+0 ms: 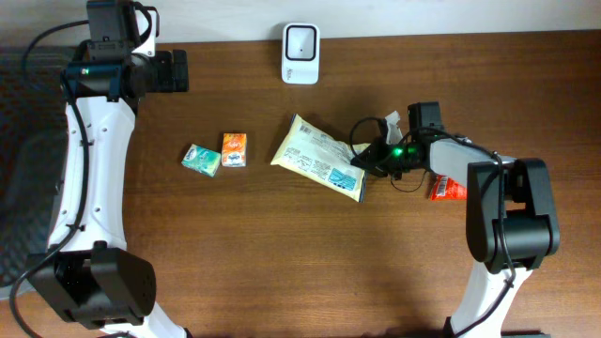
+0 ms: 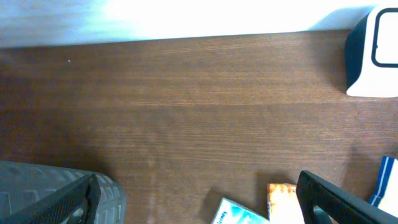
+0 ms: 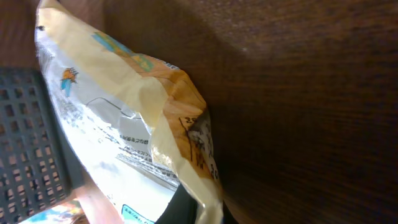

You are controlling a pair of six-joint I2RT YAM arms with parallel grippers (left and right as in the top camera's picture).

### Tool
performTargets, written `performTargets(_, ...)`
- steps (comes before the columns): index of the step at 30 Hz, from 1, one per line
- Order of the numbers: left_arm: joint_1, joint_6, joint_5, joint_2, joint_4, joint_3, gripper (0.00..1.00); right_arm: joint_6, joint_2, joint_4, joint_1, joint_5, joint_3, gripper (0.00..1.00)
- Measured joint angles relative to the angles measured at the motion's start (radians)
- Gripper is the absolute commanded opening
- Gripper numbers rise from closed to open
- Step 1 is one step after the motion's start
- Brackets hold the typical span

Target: Scan the item barcode

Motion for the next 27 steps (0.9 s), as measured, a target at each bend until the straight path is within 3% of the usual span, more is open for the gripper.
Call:
performTargets(7, 0.000, 0.000, 0.000, 0.000, 0.000, 0.000, 0.99, -0.064, -0.052, -0.021, -0.005, -0.035, -0.010, 0.04)
performTargets(17, 0.000, 0.000, 0.000, 0.000, 0.000, 0.000, 0.99, -0.351, -0.455, -0.208, -0.005, -0.138, -0.018, 0.04)
performTargets(23, 0.000, 0.000, 0.000, 0.000, 0.000, 0.000, 0.99, -0.425, -0.515, -0.274, -0.006, -0.182, -0.018, 0.04)
performTargets(27, 0.000, 0.000, 0.000, 0.000, 0.000, 0.000, 0.99, -0.431, -0.515, -0.344, -0.006, -0.093, -0.018, 0.04)
